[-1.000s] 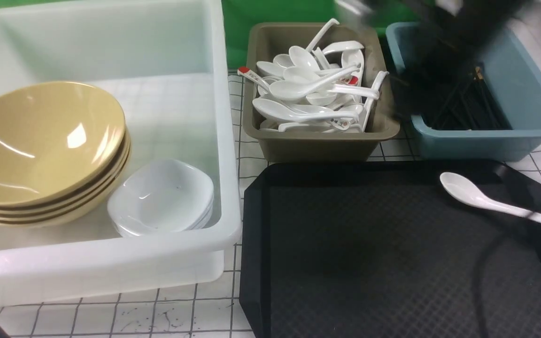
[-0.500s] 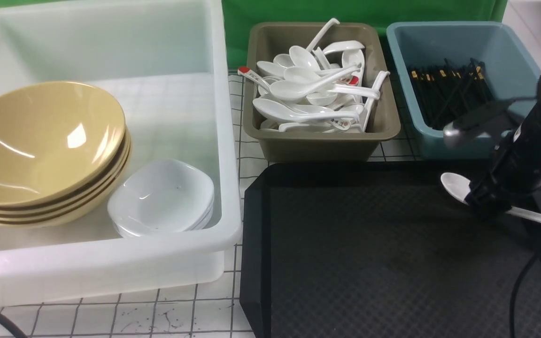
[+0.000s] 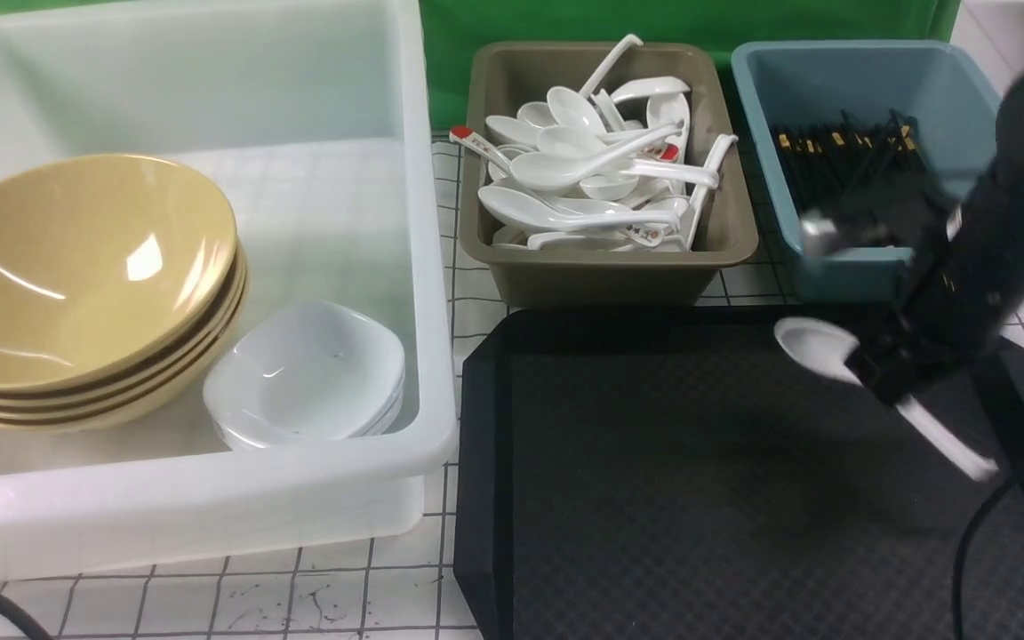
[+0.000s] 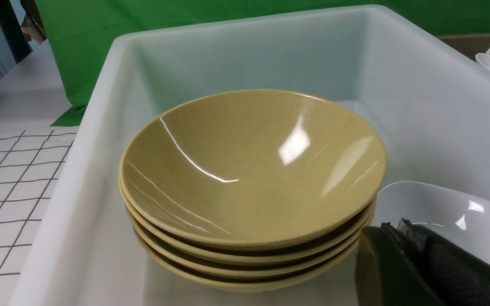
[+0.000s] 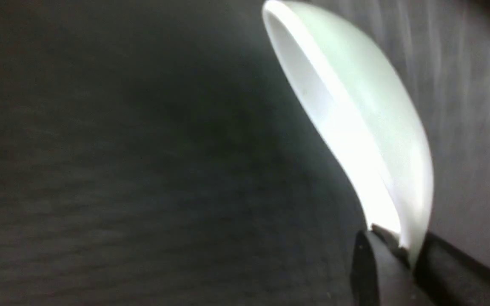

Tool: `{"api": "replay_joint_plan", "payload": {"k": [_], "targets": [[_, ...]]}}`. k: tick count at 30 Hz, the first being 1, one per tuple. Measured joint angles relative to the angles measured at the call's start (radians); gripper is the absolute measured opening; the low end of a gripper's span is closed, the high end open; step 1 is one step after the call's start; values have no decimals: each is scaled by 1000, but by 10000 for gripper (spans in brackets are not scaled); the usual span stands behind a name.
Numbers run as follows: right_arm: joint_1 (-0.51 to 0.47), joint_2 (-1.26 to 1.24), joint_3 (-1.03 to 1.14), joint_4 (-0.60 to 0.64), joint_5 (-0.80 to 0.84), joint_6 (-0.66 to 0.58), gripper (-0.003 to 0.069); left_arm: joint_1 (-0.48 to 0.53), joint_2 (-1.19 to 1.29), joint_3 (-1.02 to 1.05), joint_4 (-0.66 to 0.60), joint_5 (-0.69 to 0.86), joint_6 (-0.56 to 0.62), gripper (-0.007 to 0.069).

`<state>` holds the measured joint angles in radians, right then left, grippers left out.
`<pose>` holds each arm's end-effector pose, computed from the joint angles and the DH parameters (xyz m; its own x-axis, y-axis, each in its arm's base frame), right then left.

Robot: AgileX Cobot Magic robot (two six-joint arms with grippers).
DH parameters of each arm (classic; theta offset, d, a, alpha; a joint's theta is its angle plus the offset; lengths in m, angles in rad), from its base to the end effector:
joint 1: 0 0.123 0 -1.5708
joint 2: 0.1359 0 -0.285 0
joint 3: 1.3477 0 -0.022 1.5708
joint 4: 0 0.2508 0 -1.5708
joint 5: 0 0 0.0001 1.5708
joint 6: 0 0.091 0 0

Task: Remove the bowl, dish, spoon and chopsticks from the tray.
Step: Use the right arm to put the soup spoon into the small storage box in the middle

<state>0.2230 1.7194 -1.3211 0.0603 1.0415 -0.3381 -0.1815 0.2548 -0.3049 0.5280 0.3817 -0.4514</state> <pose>0.3355 0.0809 0.2520 -0.8370 -0.4999 -0.2224 -0.5092 0.8605 -0.0174 0.0715 0.0043 0.2701 -0.1920 0.0799 -0.9781 0.0049 0.9967 0.0804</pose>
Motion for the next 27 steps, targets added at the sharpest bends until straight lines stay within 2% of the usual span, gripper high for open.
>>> {"api": "replay_joint_plan", "payload": {"k": [4, 6, 8, 13, 15, 20, 23, 24, 27], "targets": [[111, -46, -220, 12, -52, -8, 104, 0, 0, 2, 3, -30, 0, -14], [145, -4, -372, 26, -112, -8, 104, 0, 0, 5, 4, -42, 0, -14], [152, 25, -432, 36, -127, -8, 104, 0, 0, 6, 4, -43, 0, -14], [158, 337, -820, 73, -168, -3, 104, 0, 0, 9, 4, -49, 0, -14], [156, 450, -888, 74, -182, 44, 104, 0, 0, 11, 4, -49, 0, -14], [144, 589, -882, 72, -233, 57, 104, 0, 0, 11, 4, -43, 0, -14], [134, 591, -858, 73, -245, 57, 125, 0, 0, 11, 4, -36, 0, -14], [128, 588, -851, 73, -248, 57, 142, 0, 0, 11, 4, -35, -2, -14], [113, 536, -813, 73, -209, 57, 276, 0, 0, 11, 16, -33, -2, -14]]}}
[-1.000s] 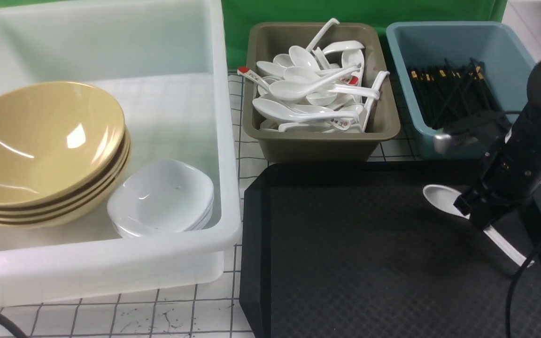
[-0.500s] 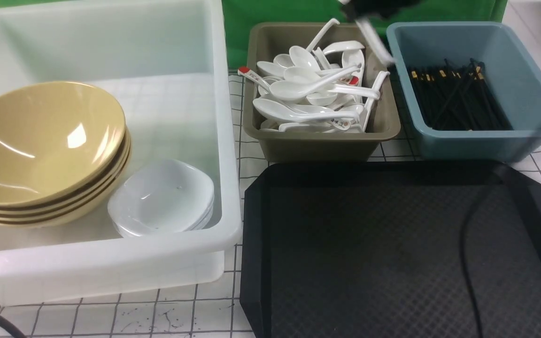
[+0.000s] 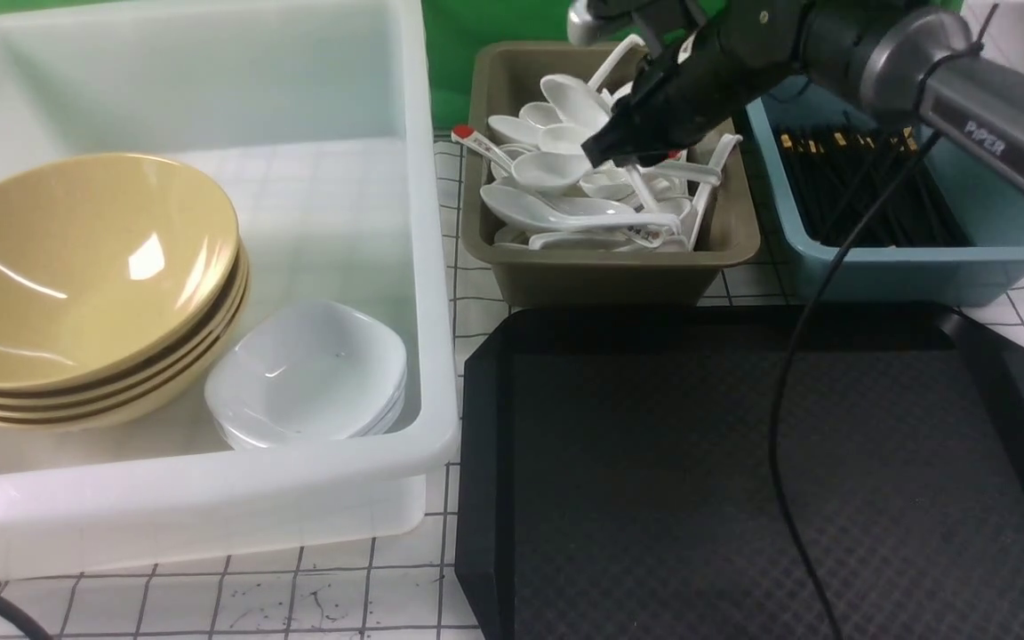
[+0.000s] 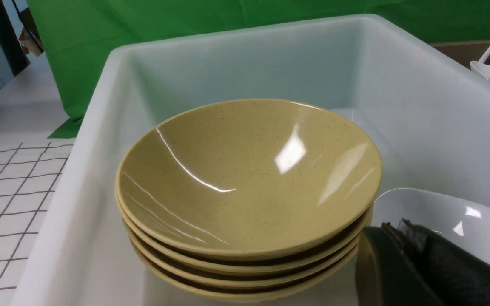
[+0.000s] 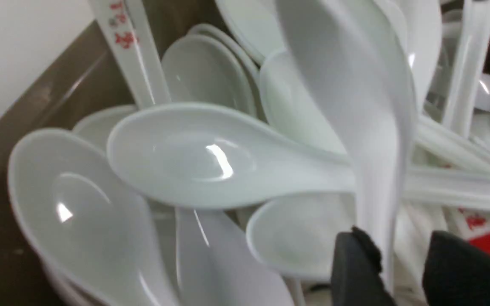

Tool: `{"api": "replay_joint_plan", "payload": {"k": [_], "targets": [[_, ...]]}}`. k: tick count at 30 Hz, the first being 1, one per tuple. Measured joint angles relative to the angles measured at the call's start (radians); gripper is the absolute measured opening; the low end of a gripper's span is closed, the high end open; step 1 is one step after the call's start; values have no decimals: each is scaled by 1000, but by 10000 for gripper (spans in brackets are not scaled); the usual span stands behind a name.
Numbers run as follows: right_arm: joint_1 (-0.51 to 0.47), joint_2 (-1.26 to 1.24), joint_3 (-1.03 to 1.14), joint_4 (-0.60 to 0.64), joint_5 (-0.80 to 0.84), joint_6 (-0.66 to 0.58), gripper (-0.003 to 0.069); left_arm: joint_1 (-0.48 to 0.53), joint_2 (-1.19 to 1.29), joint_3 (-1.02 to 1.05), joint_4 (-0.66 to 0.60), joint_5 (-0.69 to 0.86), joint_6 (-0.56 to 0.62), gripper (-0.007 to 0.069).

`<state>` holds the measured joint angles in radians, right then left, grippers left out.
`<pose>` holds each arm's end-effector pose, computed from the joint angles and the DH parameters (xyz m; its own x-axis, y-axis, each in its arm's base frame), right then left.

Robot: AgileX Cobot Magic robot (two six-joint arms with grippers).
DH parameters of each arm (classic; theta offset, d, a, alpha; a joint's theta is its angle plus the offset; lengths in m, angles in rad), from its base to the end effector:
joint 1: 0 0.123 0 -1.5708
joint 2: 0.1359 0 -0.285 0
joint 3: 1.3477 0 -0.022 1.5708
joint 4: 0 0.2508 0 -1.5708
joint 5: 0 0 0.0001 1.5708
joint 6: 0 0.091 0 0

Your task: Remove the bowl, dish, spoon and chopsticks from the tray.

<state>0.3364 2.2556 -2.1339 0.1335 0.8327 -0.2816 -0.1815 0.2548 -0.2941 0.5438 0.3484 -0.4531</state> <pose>0.4867 0.1797 0.2618 -0.6299 -0.4209 -0.6527 -0.5183 0.8537 -0.0503 0.0724 0.0031 0.2693 -0.1703 0.0949 -0.9808 0.0175 0.9955 0.0933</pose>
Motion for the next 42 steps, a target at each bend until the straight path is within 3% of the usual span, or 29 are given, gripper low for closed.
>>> {"api": "replay_joint_plan", "payload": {"k": [3, 7, 9, 13, 15, 18, 23, 32, 37, 42], "targets": [[-21, -104, 37, -18, 75, -22, 395, 0, 0, 0, 5, 3, 1, -14], [-98, -341, 78, -32, 152, -37, 420, 0, 0, 0, 7, 3, 3, -14], [-149, -482, 115, -42, 174, -36, 353, 0, 0, 0, 7, 3, 3, -14], [-220, -780, 317, -52, 163, -41, 119, 0, 0, 0, 7, 3, 3, -14], [-236, -915, 449, -52, 130, -43, 60, 0, 0, 0, 7, 3, 3, -14], [-243, -1034, 630, -52, 48, -46, 38, 0, 0, 0, 7, 4, 3, -14], [-235, -1413, 1257, -49, -381, -52, 35, 0, 0, 0, 7, 4, 4, -14], [-233, -1858, 1991, -40, -975, -109, 36, 0, 0, 0, 7, 4, 4, -14], [-233, -2119, 2134, -33, -1029, -83, 39, 0, 0, 0, 7, 4, 4, -14], [-233, -2258, 2158, -30, -923, -48, 41, 0, -1, 0, 7, 5, 4, -14]]}}
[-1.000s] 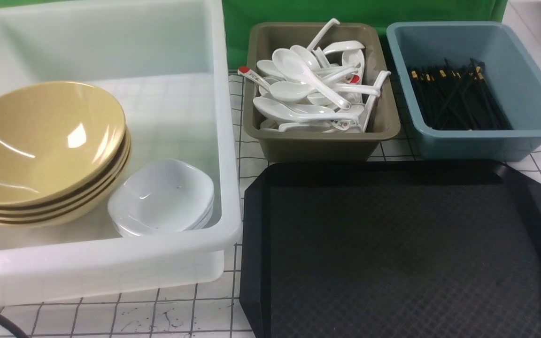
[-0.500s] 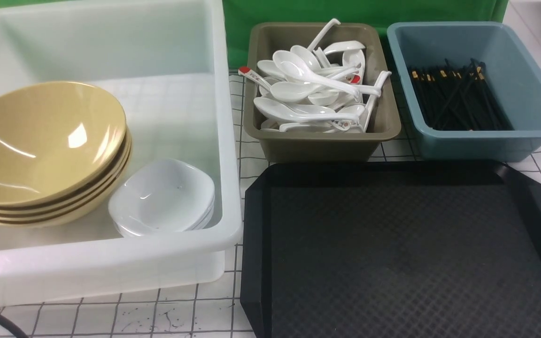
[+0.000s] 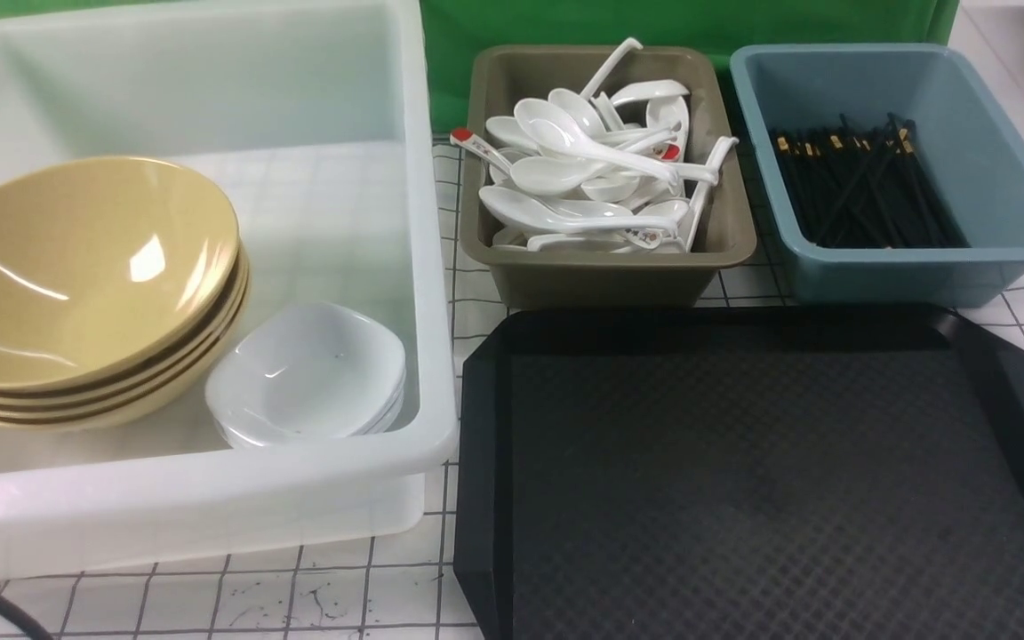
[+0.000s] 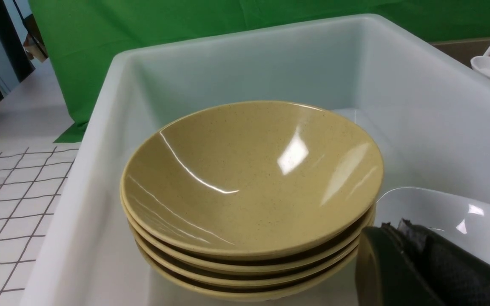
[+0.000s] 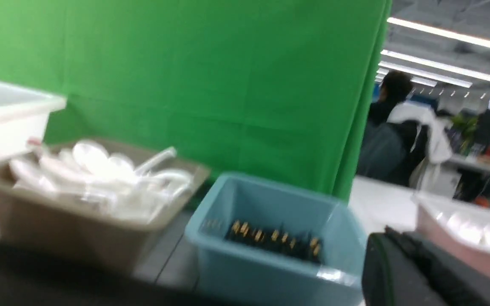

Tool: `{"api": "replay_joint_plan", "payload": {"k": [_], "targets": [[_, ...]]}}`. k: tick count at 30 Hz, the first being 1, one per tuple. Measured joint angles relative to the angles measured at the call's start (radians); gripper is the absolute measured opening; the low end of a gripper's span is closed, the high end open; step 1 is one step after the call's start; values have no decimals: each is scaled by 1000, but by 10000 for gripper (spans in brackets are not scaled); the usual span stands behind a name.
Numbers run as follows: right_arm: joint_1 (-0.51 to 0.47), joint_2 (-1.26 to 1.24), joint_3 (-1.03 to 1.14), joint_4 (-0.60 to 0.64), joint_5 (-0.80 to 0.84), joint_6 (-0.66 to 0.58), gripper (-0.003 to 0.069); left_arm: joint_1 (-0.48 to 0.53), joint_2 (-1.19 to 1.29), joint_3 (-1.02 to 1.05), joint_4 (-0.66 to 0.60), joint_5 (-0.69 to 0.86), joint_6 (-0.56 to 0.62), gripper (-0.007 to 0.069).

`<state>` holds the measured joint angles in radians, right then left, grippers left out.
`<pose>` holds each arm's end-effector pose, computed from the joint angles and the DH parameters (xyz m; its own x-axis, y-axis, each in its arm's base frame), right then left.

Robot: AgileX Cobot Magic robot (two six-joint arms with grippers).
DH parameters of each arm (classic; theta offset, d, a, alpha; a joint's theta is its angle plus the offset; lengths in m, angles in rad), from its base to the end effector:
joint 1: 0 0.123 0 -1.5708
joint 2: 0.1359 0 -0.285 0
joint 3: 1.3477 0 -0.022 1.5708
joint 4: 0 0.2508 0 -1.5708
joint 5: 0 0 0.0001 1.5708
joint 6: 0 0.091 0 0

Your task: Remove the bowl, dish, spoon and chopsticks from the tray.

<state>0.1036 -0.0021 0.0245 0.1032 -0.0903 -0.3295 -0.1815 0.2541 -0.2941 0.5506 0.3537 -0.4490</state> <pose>0.0561 0.0050 0.2131 0.1704 -0.2083 -0.9631 -0.0574 0.9736 -0.2207 0.0723 0.0036 0.2691 -0.1732 0.1052 -0.9792 0.0148 0.9944 0.1042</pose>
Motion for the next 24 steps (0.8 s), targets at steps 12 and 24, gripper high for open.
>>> {"api": "replay_joint_plan", "payload": {"k": [12, 24], "targets": [[-132, -9, 3, -131, 397, 255, 42, 0, 0, 0, 0, 2, 1, -14], [-142, -9, 3, -142, 402, 270, 48, 0, 0, 0, 0, 2, 1, -14]]}}
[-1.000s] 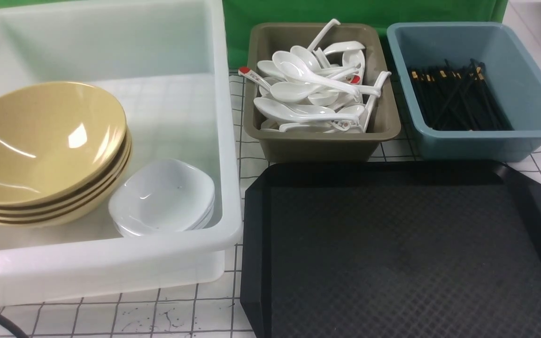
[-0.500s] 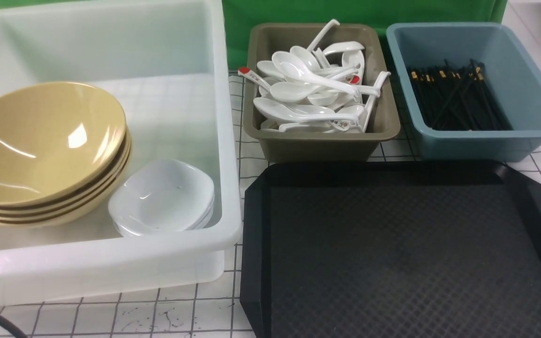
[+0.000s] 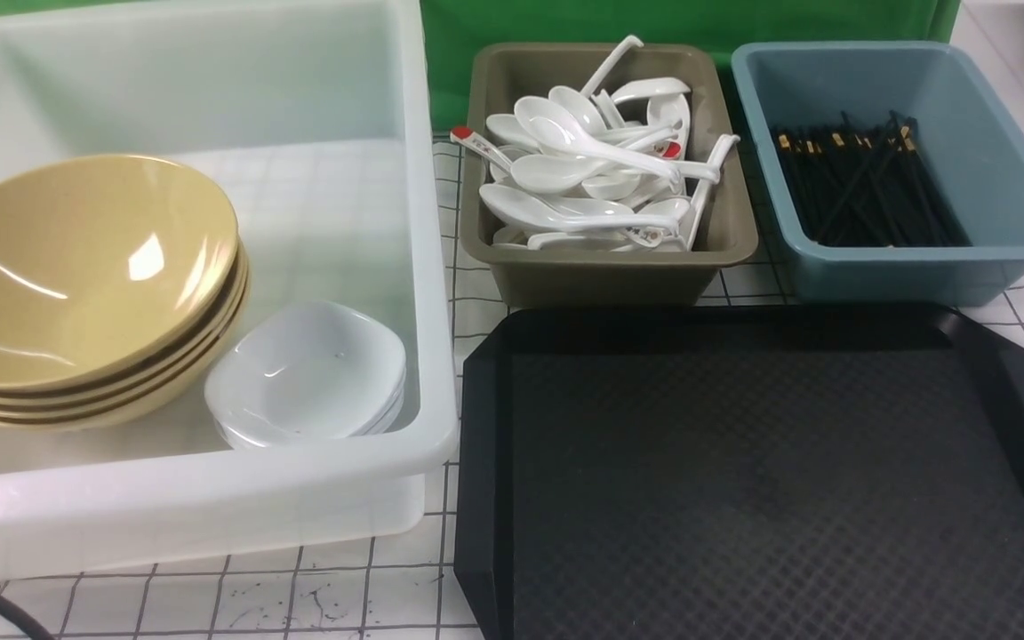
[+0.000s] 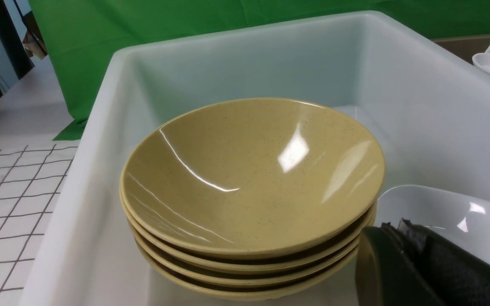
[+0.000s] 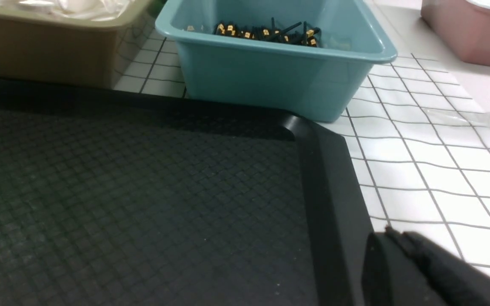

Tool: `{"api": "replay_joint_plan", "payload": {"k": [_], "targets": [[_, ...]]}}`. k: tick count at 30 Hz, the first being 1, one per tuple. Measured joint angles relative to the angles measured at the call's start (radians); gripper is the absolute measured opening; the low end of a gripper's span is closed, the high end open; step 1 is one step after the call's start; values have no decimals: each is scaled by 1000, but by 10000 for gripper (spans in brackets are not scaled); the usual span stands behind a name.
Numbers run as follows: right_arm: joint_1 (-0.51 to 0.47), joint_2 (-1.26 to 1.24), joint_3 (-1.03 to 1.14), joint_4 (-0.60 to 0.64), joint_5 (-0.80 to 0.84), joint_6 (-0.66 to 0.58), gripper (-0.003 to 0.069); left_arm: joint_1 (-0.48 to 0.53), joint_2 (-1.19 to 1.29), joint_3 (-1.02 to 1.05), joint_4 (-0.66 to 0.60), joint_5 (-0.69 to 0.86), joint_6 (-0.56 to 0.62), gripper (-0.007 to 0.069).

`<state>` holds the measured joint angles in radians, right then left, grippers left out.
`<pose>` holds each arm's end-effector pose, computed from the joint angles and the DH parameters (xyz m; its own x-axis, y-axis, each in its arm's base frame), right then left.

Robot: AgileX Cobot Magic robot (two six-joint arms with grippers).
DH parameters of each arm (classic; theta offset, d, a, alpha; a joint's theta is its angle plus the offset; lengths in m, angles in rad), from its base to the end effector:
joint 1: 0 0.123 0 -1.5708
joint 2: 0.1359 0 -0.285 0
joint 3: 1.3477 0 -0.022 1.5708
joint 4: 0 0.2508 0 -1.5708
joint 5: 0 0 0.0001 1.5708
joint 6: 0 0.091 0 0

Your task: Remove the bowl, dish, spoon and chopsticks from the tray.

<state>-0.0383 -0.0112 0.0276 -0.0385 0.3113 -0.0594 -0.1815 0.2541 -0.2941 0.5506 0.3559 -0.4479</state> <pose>0.0541 -0.0032 0.1764 -0.2415 -0.0867 -0.9665 0.0267 0.9950 -0.0959 0.0722 0.0037 0.2689 -0.1751 0.1063 -0.9788 0.0141 0.9943 0.1055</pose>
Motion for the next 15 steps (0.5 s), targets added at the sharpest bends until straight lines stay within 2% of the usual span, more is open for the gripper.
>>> {"api": "replay_joint_plan", "payload": {"k": [12, 15], "targets": [[0, 0, 0, -1, 0, 0, 61, 0, -17, 13, 0, -2, 0, -14], [0, 0, 0, -1, 1, 0, 64, 13, -71, 39, -37, 7, 8, -14]]}}
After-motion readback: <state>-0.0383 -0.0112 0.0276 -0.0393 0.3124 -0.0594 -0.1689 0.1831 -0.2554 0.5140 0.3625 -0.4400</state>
